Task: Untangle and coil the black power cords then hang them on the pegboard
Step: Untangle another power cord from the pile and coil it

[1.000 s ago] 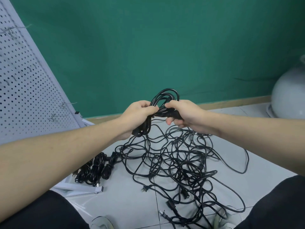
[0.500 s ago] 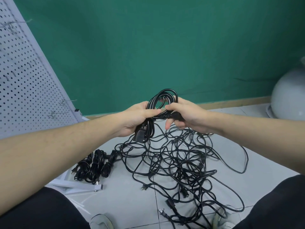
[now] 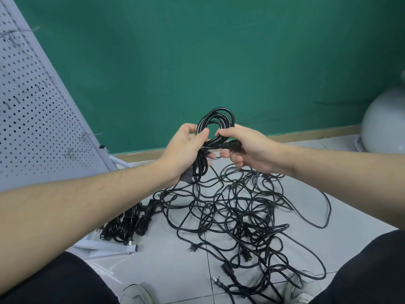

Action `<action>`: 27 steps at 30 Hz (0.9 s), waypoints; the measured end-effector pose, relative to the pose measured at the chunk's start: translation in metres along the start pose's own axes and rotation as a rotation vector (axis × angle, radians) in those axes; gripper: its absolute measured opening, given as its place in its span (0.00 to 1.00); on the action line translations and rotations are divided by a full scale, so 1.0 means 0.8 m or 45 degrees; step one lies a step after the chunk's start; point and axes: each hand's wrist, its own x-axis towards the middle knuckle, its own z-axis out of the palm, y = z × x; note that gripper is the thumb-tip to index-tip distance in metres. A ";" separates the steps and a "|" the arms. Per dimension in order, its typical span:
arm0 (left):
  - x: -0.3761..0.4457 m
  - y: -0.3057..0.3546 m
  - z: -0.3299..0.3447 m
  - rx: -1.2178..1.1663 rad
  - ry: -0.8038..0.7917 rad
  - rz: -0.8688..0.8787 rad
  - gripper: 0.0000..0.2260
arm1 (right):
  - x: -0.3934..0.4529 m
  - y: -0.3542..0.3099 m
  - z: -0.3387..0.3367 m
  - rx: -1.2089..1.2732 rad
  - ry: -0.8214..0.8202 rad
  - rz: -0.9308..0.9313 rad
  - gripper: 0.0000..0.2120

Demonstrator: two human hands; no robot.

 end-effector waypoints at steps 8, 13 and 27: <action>0.009 0.004 0.005 0.176 0.171 0.027 0.10 | -0.010 0.003 0.000 0.222 -0.067 -0.021 0.09; 0.016 0.004 0.005 0.149 0.283 -0.049 0.11 | -0.009 0.006 0.010 0.276 0.036 -0.124 0.09; 0.021 -0.014 0.005 0.578 0.194 0.110 0.09 | -0.004 0.007 0.010 -0.666 0.179 -0.631 0.07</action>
